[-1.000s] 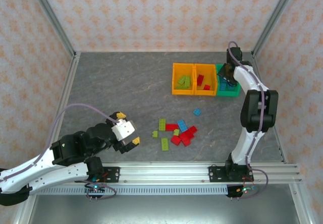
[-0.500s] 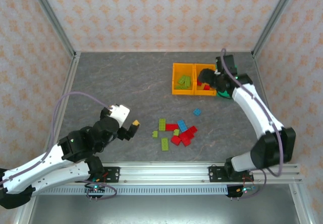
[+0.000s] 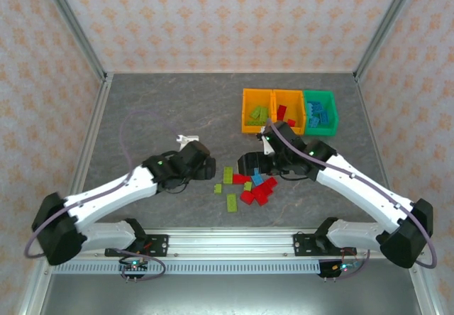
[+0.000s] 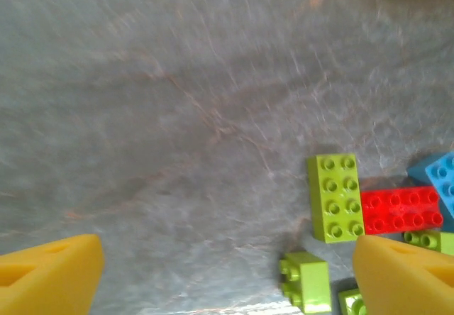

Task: Sort the legos into containers by color

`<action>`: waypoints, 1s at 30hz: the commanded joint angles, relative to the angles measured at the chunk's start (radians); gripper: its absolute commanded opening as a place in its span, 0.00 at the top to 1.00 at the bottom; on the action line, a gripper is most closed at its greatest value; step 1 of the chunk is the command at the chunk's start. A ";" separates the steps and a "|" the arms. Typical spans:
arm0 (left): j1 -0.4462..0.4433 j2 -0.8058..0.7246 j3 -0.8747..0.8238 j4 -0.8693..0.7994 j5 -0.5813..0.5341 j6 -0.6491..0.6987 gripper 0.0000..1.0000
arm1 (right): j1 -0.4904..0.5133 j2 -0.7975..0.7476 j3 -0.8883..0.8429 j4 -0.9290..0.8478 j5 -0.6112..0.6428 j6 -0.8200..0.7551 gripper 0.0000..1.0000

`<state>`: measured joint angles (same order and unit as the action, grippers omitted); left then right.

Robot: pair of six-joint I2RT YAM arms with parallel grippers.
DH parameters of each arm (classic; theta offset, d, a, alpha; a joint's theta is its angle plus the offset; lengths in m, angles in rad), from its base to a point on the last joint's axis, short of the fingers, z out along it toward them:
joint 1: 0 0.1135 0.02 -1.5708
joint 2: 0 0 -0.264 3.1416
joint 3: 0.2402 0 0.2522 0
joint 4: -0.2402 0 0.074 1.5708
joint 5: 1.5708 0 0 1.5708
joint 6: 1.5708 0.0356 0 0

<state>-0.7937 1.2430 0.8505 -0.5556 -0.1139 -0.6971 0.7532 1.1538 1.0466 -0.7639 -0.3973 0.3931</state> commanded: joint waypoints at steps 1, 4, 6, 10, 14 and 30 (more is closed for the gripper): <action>-0.015 0.072 -0.001 0.110 0.146 -0.114 0.16 | 0.005 -0.023 -0.010 -0.023 0.025 0.027 0.06; -0.077 0.124 0.014 0.097 0.144 -0.065 0.22 | 0.005 -0.022 -0.015 -0.042 0.071 0.027 0.06; -0.110 0.164 0.027 0.091 0.152 -0.045 0.25 | 0.005 -0.018 -0.023 -0.034 0.062 0.026 0.06; -0.138 0.236 0.023 0.115 0.154 -0.035 0.33 | 0.005 -0.001 -0.024 -0.037 0.069 0.024 0.06; -0.147 0.270 0.018 0.128 0.131 -0.014 0.40 | 0.005 -0.001 -0.033 -0.041 0.078 0.030 0.06; -0.146 0.302 0.051 0.130 0.104 -0.004 0.79 | 0.005 -0.019 -0.022 -0.063 0.111 0.043 0.06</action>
<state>-0.9344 1.5970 0.8764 -0.4259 0.0147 -0.7067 0.7532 1.1542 1.0237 -0.7990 -0.3264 0.4198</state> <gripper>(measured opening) 0.232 0.939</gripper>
